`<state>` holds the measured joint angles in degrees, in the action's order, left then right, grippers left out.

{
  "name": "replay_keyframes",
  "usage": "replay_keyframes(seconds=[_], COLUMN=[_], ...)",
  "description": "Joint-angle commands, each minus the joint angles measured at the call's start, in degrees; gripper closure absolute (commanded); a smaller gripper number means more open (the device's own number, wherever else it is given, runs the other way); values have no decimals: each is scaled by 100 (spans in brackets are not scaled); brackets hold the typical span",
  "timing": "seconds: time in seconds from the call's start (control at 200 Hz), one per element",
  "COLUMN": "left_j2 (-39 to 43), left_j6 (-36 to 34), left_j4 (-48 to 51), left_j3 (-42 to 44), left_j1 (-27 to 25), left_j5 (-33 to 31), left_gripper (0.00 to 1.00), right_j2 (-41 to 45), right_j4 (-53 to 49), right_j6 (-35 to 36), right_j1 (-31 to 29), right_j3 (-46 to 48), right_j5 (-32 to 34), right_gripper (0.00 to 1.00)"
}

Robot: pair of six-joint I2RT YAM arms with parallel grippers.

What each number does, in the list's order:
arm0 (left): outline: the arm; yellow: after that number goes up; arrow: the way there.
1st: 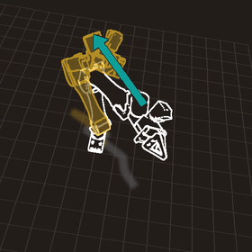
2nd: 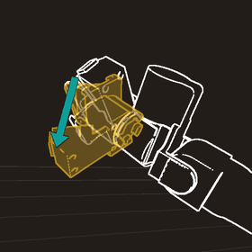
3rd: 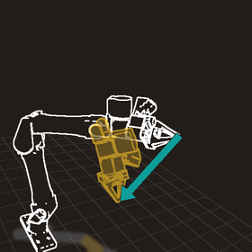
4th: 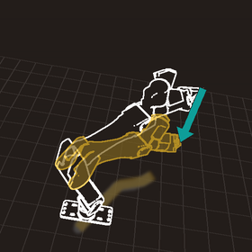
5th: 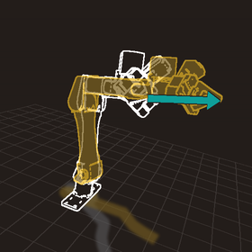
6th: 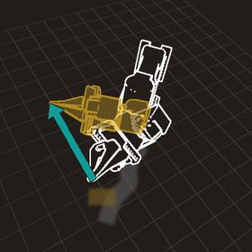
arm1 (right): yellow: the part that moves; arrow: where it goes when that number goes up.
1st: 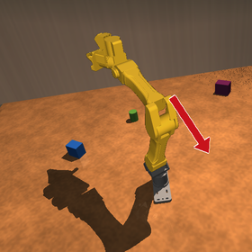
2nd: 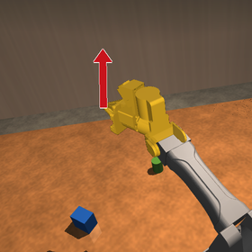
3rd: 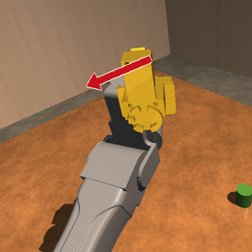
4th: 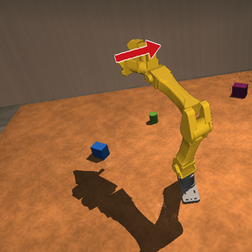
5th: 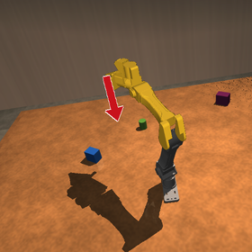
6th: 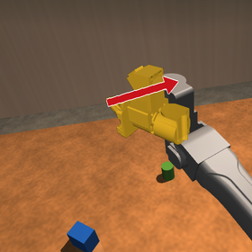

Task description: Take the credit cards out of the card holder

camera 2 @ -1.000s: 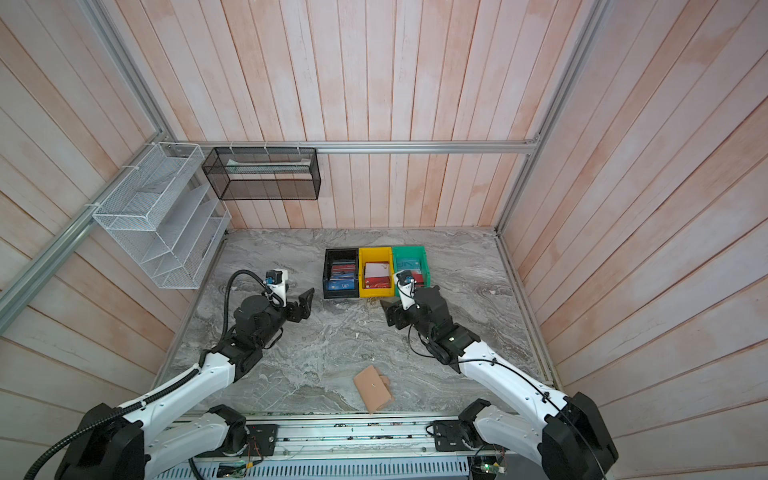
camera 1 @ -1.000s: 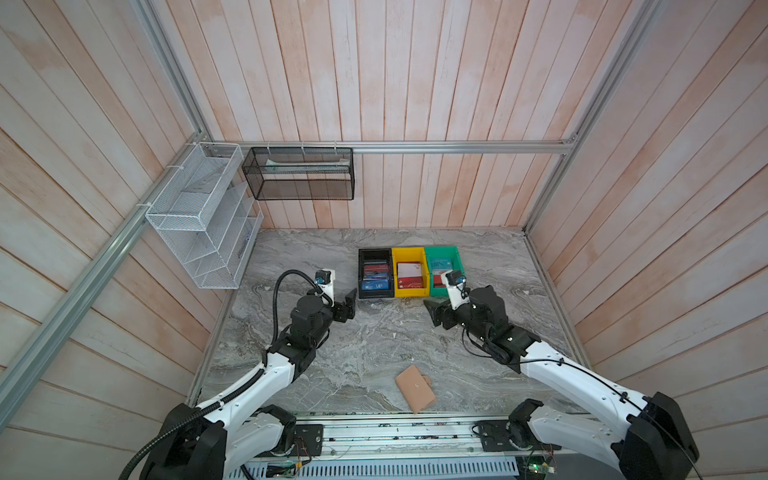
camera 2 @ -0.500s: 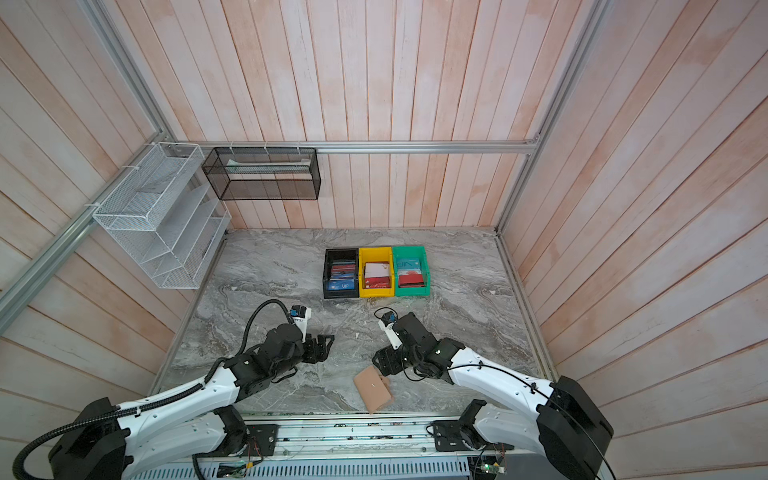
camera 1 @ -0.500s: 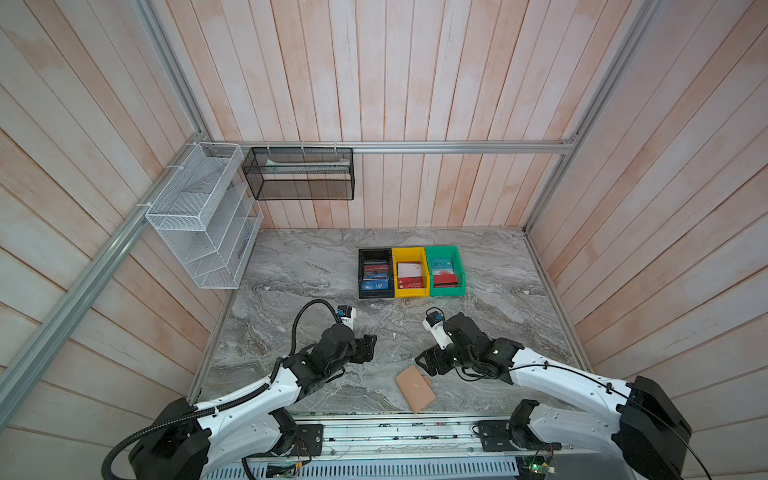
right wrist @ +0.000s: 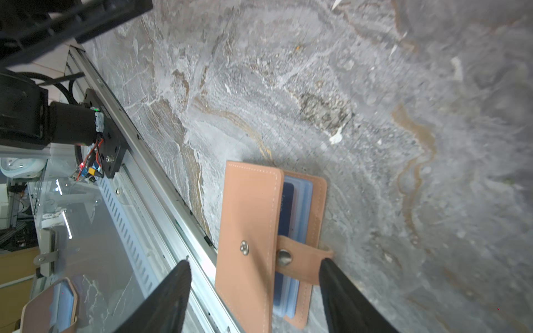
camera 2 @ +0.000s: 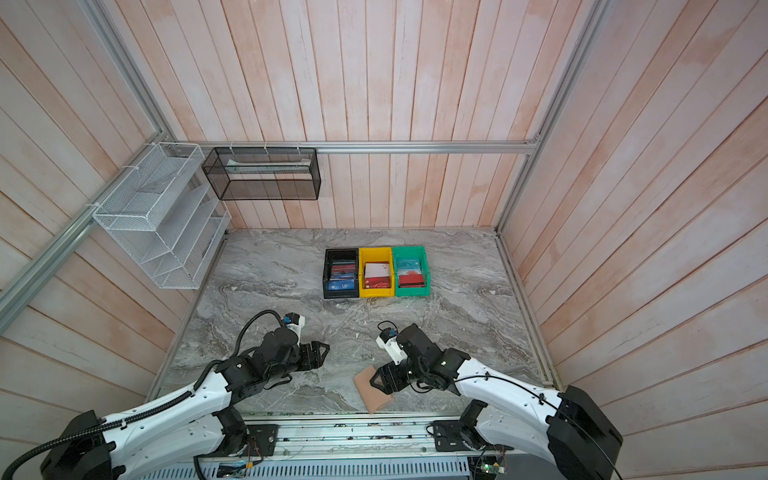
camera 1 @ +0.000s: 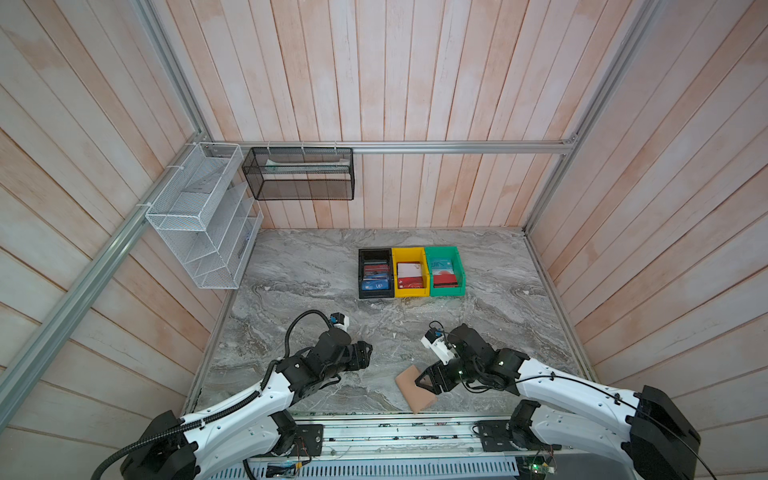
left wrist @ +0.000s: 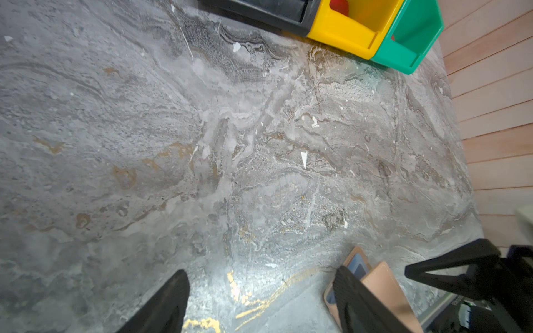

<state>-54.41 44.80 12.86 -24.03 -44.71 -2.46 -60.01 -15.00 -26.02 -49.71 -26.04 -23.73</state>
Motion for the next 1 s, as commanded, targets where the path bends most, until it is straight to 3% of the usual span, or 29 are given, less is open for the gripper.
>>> replay_keyframes(seconds=[0.0, 0.12, 0.615, 0.755, 0.885, 0.995], left_j2=[90, 80, 133, 133, 136, 140], left_j6=[263, 361, 394, 416, 416, 399], left_j4=[-62, -67, 15, 73, 129, 148], left_j3=[135, 137, 92, 109, 91, 89], left_j1=[-20, -20, -30, -34, -29, -30], left_j5=[206, 198, 229, 211, 201, 175], left_gripper=[20, 22, 22, 23, 24, 24], right_j2=[-23, 6, -314, -518, -616, -657], right_j4=[35, 262, 436, 522, 512, 431], right_j6=[-106, -71, 118, 183, 225, 293], right_j1=[-115, -169, -196, -193, -196, -197], right_j3=[120, 172, 213, 165, 44, -75], right_j5=[-164, -493, -792, -855, -821, -641], right_gripper=[31, 38, 43, 53, 72, 82])
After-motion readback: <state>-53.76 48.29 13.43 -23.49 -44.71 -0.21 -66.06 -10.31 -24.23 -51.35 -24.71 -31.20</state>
